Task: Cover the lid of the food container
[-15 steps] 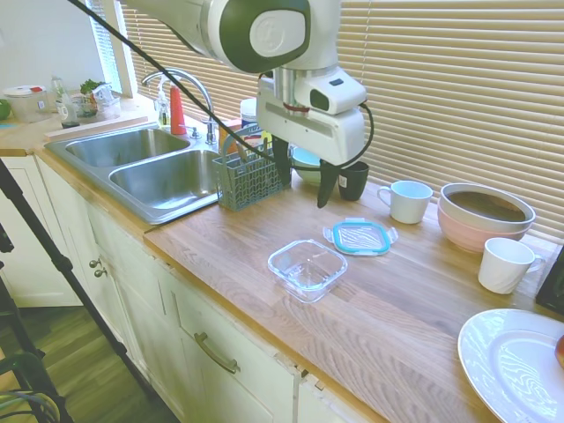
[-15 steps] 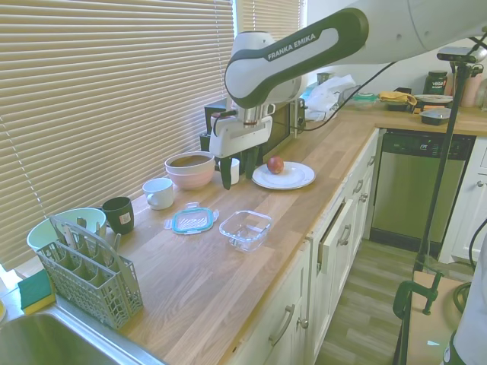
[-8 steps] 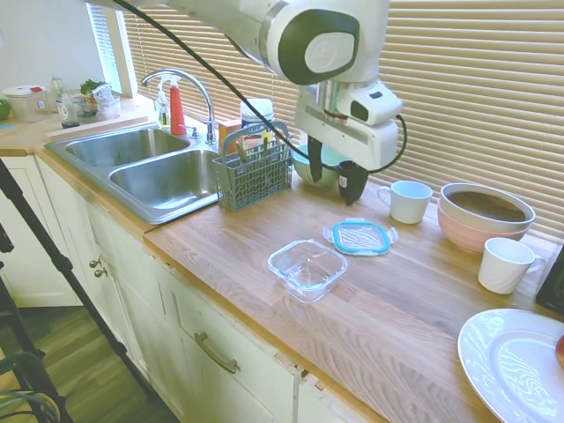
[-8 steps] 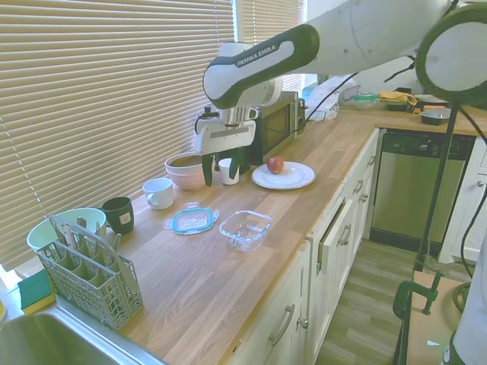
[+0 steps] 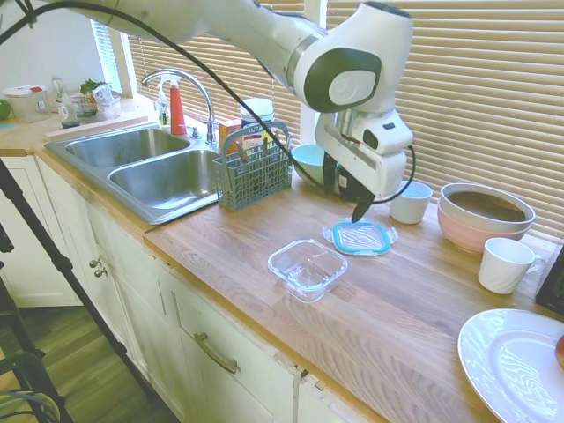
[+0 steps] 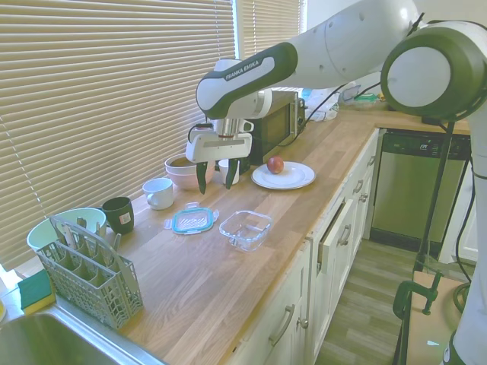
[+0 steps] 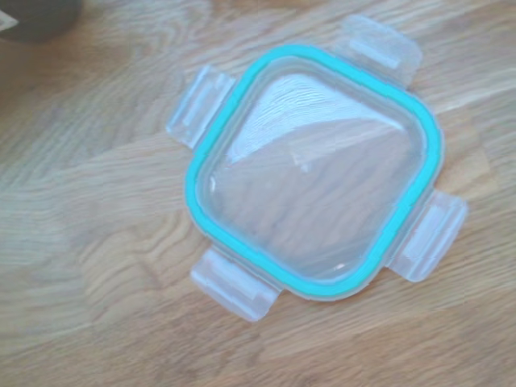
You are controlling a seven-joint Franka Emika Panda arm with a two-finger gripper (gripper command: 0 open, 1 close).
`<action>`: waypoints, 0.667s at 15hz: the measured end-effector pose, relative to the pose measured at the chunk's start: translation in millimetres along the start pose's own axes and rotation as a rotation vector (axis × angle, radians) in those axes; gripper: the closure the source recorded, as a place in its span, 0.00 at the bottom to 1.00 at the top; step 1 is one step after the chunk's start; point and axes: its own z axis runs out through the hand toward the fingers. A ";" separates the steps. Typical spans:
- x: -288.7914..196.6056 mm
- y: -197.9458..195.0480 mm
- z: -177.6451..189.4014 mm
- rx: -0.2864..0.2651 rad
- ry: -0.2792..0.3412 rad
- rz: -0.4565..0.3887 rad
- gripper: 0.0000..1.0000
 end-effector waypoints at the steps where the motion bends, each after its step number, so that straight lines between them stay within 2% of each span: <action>1: 5.4 2.3 6.1 0.003 -0.007 0.019 0.00; 6: 25.3 13.0 17.9 0.005 -0.021 0.107 0.00; 10: 32.1 9.2 37.4 -0.003 -0.036 0.144 0.00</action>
